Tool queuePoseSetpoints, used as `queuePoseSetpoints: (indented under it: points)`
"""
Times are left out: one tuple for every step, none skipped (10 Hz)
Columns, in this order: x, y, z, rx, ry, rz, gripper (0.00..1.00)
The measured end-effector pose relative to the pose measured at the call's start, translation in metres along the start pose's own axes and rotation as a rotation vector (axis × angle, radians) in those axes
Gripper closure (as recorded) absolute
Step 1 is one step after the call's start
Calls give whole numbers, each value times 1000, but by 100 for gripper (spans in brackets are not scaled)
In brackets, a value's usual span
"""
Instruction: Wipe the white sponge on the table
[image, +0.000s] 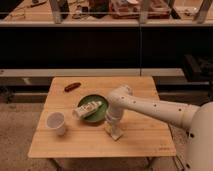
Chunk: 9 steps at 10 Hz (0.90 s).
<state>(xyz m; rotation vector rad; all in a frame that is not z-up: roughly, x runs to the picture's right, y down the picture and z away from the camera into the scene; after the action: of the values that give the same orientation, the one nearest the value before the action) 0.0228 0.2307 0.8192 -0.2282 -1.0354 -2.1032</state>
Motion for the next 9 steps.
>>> queuePoseSetpoints:
  points:
    - [-10,-12,2,-8,-10,-37,100]
    - [-21,-27,2,-23,-15,-71,100]
    - [-30,-38,1,-37,-18,-100,100]
    - [-33,-47,1,-43,-22,-129,100]
    - [-35,-50,2,-42,-27,-147,100]
    - [-35,-49,2,-31,-30,-158,100]
    - [-38,-44,2,-16,-33,-156,100]
    - [-41,-39,3,-5,-33,-140,100]
    - [-44,-32,3,4,-27,-118,100]
